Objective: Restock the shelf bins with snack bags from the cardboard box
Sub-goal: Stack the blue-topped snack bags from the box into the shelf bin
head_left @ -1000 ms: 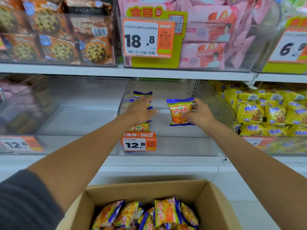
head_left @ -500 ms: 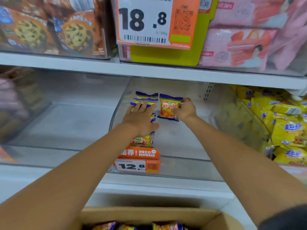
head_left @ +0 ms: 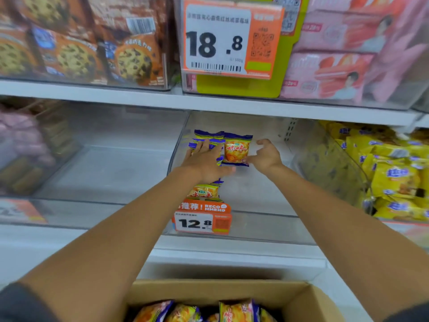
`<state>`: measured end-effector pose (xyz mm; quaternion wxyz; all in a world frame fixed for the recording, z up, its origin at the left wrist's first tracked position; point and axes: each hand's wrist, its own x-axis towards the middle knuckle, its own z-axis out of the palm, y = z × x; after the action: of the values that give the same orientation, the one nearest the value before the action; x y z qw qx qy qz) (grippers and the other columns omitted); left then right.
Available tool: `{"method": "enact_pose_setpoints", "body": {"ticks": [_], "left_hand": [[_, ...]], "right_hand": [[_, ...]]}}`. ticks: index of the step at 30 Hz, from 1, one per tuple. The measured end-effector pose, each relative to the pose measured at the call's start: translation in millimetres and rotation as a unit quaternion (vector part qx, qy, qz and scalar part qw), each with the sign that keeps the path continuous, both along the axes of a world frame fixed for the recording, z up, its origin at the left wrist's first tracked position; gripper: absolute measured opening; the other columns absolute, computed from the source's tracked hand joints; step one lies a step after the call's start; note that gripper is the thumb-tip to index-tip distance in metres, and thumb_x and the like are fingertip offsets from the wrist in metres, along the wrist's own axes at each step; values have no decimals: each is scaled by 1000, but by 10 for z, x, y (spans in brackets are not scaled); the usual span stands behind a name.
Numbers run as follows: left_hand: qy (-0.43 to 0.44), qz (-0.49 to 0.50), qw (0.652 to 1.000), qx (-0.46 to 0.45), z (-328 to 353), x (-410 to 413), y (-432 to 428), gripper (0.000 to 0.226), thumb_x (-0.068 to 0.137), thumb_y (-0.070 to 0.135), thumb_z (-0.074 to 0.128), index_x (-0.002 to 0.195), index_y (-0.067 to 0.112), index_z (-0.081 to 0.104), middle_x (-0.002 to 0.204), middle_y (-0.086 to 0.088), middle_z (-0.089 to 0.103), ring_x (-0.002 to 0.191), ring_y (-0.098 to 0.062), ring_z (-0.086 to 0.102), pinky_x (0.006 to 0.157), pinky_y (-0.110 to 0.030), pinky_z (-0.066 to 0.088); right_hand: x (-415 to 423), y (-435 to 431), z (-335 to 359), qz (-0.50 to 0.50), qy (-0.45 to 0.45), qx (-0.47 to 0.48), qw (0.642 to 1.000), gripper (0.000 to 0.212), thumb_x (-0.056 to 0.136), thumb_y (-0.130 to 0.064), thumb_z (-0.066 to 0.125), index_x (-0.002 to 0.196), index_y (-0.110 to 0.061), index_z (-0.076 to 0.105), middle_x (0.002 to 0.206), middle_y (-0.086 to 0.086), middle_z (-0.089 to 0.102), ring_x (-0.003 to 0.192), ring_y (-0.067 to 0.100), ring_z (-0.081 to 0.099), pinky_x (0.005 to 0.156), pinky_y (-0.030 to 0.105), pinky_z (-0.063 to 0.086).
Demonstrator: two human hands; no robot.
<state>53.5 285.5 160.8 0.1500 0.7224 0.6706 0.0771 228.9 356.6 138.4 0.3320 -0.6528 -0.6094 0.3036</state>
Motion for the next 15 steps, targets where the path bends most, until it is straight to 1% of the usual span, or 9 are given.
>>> {"method": "enact_pose_setpoints", "body": {"ticks": [2,3,4,5,6,8,10,13,15], "left_hand": [[-81,-2,996,25,76,37,-123,78,91,57,54,155,27,19,164,-6,7,151,-23,3,121,-44,11],[-113,-4,993,44,114,55,-209,70,92,50,58,152,24,31,161,-7,23,148,-24,18,117,-39,23],[-139,-5,988,63,161,68,-322,59,92,44,61,144,22,44,153,-7,39,139,-25,37,108,-34,35],[-154,-2,984,87,209,77,-451,46,92,38,63,134,21,54,140,-6,52,125,-24,51,95,-31,42],[-158,2,980,117,253,86,-610,32,91,34,65,120,21,61,125,-4,61,110,-22,59,85,-29,46],[-156,26,972,173,329,91,-958,7,88,26,66,92,23,61,94,2,63,92,-21,62,72,-31,47],[-167,66,965,192,336,88,-1321,12,87,25,64,78,25,55,79,6,57,82,-20,60,70,-32,47],[-201,104,964,139,169,16,-1820,22,84,28,66,69,25,50,73,7,57,79,-22,60,73,-33,49],[-220,113,966,72,-93,-75,-2113,24,84,30,69,69,26,50,76,6,58,82,-22,61,76,-35,51]], "right_hand": [[64,-294,135,16,-26,37,999,53,83,-10,73,130,-11,49,110,6,55,98,20,55,71,24,40],[95,-455,192,26,-43,67,996,45,84,-10,71,124,-12,53,104,6,57,91,20,56,68,26,41],[120,-638,252,36,-59,98,993,36,84,-10,70,117,-12,56,99,5,59,86,21,57,66,27,42],[138,-836,317,46,-71,126,988,28,84,-10,68,110,-13,59,93,4,60,82,21,57,65,29,44],[141,-1043,374,53,-84,146,984,20,84,-10,67,102,-15,60,86,2,59,79,20,56,65,30,45],[127,-1456,462,62,-103,174,977,13,82,-8,64,88,-18,59,75,-4,55,73,19,55,65,32,46],[91,-1866,466,67,-112,189,973,12,78,-8,62,82,-18,59,70,-5,54,70,21,56,64,33,47],[60,-2404,285,80,-126,172,974,12,75,-10,61,80,-20,60,70,-5,59,70,19,58,64,31,46],[65,-2695,51,120,-150,103,976,12,78,-11,62,85,-21,61,77,-2,63,74,19,59,65,31,47]]}}
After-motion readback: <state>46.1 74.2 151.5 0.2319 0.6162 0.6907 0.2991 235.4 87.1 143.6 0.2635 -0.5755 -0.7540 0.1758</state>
